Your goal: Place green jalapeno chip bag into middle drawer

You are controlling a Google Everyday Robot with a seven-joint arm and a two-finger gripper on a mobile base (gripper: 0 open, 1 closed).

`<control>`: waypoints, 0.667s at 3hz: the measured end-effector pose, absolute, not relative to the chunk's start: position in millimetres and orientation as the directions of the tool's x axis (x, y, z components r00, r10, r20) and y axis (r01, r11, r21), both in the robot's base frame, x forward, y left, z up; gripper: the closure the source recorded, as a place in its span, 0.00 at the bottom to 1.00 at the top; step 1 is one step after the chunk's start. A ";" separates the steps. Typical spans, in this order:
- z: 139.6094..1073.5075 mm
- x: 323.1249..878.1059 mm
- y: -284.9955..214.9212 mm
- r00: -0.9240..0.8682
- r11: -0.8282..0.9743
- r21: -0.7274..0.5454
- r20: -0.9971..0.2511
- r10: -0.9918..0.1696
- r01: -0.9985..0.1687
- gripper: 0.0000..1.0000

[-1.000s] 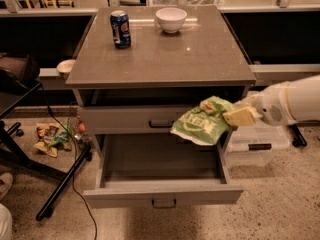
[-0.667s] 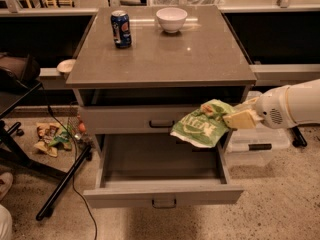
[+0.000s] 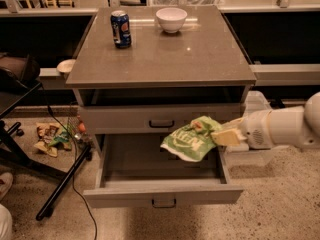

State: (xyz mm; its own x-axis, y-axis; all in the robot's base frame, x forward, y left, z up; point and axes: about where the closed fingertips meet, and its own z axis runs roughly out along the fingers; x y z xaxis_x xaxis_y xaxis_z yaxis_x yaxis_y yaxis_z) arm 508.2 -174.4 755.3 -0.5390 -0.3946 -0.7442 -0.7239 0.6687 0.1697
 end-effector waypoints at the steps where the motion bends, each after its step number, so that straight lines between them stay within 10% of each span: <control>1: 687.6 509.7 -146.4 -0.566 0.681 0.230 -0.760 -0.321 -0.695 1.00; 2: 630.7 524.2 -125.5 -0.580 0.706 0.261 -0.774 -0.254 -0.658 1.00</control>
Offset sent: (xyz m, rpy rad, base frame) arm 0.0430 0.0644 -0.1916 0.1695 -0.0168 -0.1935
